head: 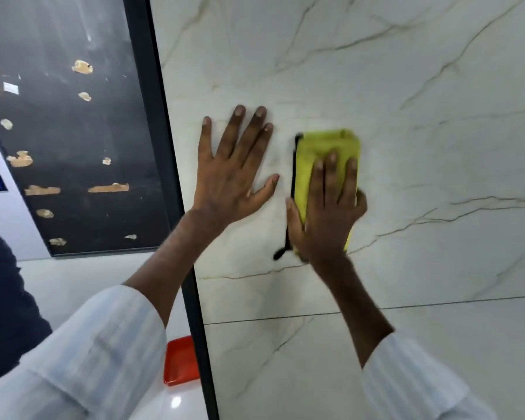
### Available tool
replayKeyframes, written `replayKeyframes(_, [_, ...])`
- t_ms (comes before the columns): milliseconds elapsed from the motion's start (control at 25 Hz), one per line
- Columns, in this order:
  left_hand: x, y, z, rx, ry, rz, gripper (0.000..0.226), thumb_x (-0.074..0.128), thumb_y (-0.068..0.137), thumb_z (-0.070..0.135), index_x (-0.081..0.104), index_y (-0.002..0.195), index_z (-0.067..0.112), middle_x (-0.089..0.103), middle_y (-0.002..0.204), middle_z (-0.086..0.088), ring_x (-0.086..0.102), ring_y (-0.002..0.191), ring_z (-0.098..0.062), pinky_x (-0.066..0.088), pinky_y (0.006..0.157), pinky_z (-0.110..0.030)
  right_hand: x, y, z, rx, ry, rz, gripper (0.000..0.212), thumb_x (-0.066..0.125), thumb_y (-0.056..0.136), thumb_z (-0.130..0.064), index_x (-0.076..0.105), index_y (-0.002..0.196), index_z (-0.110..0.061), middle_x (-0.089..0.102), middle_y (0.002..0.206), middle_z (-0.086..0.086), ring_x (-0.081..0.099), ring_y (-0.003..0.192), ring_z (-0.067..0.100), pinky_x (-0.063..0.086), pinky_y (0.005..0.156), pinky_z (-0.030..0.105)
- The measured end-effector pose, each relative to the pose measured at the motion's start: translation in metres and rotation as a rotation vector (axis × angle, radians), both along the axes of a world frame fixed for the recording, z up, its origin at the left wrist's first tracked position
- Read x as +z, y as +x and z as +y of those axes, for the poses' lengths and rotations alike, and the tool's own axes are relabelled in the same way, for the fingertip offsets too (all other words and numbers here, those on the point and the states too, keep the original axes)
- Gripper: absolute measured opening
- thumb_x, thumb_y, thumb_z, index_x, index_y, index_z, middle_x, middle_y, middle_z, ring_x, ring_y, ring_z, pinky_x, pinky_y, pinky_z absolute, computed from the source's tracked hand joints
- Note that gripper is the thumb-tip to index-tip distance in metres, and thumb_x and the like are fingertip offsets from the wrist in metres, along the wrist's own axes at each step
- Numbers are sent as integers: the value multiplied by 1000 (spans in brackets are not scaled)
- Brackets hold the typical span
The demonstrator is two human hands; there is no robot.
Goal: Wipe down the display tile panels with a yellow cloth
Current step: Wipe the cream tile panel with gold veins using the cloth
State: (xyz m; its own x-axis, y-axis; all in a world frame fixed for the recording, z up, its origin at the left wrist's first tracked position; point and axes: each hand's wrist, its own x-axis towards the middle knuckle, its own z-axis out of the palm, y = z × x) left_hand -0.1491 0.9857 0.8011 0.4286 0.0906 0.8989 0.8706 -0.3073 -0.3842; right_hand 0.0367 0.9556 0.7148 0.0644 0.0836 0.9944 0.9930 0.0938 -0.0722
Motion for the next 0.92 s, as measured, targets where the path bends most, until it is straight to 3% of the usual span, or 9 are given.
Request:
replayKeyframes(120, [3, 0, -1, 4, 20, 18, 74, 48, 103, 54, 38, 159, 6, 33, 166, -17, 29, 155, -41, 14, 122, -72, -147, -3, -22, 0, -188, -131, 71, 66, 94, -44, 42, 150, -7, 28, 168, 13, 31, 148, 48, 41, 99, 65])
replayKeyframes(200, [2, 2, -4, -15, 13, -16, 72, 48, 103, 51, 40, 158, 5, 35, 165, -20, 30, 154, -44, 15, 120, -74, -177, 1, -27, 71, -230, -182, 66, 64, 94, -45, 46, 146, -9, 27, 166, 9, 31, 146, 46, 43, 95, 65])
replayKeyframes(280, [-8, 15, -8, -39, -2, -39, 69, 48, 102, 48, 42, 158, 8, 35, 165, -20, 29, 154, -43, 18, 119, -72, -122, 10, -19, 67, -131, -181, 70, 64, 94, -46, 42, 151, -12, 32, 166, 11, 33, 147, 44, 40, 99, 63])
replayKeyframes(440, [-31, 42, -8, -32, 14, 35, 78, 50, 98, 60, 44, 157, 9, 39, 165, -13, 34, 153, -40, 22, 116, -74, 22, 46, -1, -23, 44, 78, 75, 55, 100, -51, 37, 157, -6, 39, 162, 21, 36, 149, 47, 39, 101, 57])
replayKeyframes(520, [-34, 41, -3, -16, 28, 26, 80, 50, 98, 61, 43, 157, 8, 38, 165, -13, 34, 152, -41, 21, 116, -75, -16, 61, 0, 11, 44, 65, 76, 60, 99, -48, 38, 157, -5, 35, 164, 20, 36, 148, 49, 39, 103, 59])
replayKeyframes(640, [-31, 41, -1, 1, 40, 34, 82, 50, 98, 62, 41, 158, 8, 37, 165, -13, 32, 153, -41, 19, 117, -75, -156, 76, -16, -33, -135, -68, 87, 78, 85, -41, 37, 153, -6, 30, 165, 18, 37, 143, 52, 40, 101, 65])
replayKeyframes(720, [-30, 42, -4, -10, 25, 28, 81, 51, 97, 62, 42, 158, 9, 37, 166, -13, 31, 154, -40, 18, 118, -73, -199, 87, -23, -30, -231, -105, 90, 82, 79, -40, 37, 149, -6, 28, 163, 16, 37, 140, 51, 41, 96, 65])
replayKeyframes(800, [-23, 47, -12, -76, 20, -26, 74, 54, 97, 57, 49, 154, 11, 39, 165, -13, 33, 153, -35, 23, 117, -69, -171, 89, -18, -2, -177, -99, 82, 74, 85, -42, 37, 149, -7, 29, 163, 16, 37, 141, 51, 42, 94, 64])
replayKeyframes(920, [39, 57, -17, -171, 109, -133, 64, 55, 99, 51, 54, 150, 13, 37, 164, -17, 35, 150, -30, 30, 114, -59, -44, 87, -4, -20, -46, -54, 76, 61, 95, -47, 37, 155, -7, 34, 164, 19, 36, 147, 50, 38, 99, 61])
